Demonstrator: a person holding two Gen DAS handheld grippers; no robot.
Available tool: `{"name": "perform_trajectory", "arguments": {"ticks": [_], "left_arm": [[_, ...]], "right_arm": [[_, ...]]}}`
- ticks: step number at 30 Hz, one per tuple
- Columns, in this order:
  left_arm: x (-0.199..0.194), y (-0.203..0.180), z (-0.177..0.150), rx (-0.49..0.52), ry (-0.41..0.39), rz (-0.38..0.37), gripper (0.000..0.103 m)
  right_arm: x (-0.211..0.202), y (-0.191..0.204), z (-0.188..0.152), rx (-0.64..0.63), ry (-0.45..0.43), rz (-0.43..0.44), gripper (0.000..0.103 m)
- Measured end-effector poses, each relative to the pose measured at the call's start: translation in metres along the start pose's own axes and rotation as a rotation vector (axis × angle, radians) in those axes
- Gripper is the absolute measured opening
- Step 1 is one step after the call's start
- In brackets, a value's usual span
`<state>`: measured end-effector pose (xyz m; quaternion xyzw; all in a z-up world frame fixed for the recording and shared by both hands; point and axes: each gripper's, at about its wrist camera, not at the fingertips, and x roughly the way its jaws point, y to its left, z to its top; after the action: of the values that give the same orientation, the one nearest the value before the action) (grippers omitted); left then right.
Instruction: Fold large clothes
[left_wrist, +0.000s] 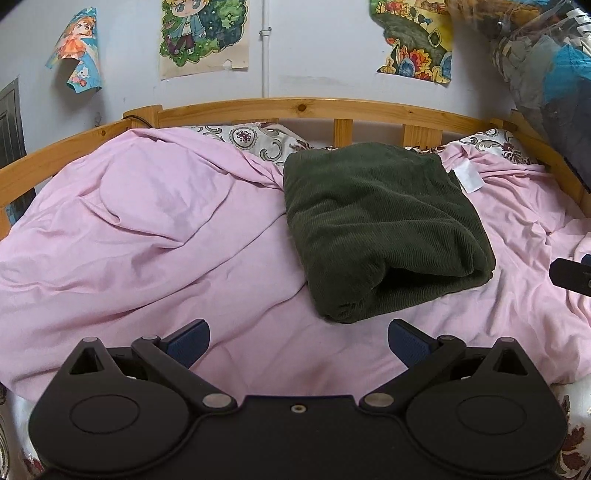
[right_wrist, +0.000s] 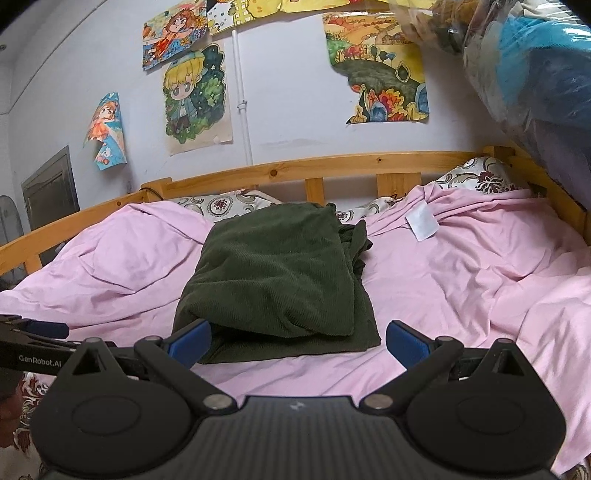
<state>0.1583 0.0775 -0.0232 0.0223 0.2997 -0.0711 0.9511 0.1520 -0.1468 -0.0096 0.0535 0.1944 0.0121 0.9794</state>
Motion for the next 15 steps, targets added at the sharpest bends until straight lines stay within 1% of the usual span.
{"name": "perform_trajectory", "arguments": {"ticks": [8,15], "left_arm": [[0.0006,-0.0002,-0.0012,-0.001,0.006,-0.008,0.102],[0.0051,-0.0024,-0.0060,-0.002,0.041,-0.012,0.102]], "right_arm": [[0.0014,-0.0010,-0.0013,-0.003,0.010,0.000,0.103],[0.0077,-0.0042,-0.0094,0.010,0.055,-0.010,0.103]]}}
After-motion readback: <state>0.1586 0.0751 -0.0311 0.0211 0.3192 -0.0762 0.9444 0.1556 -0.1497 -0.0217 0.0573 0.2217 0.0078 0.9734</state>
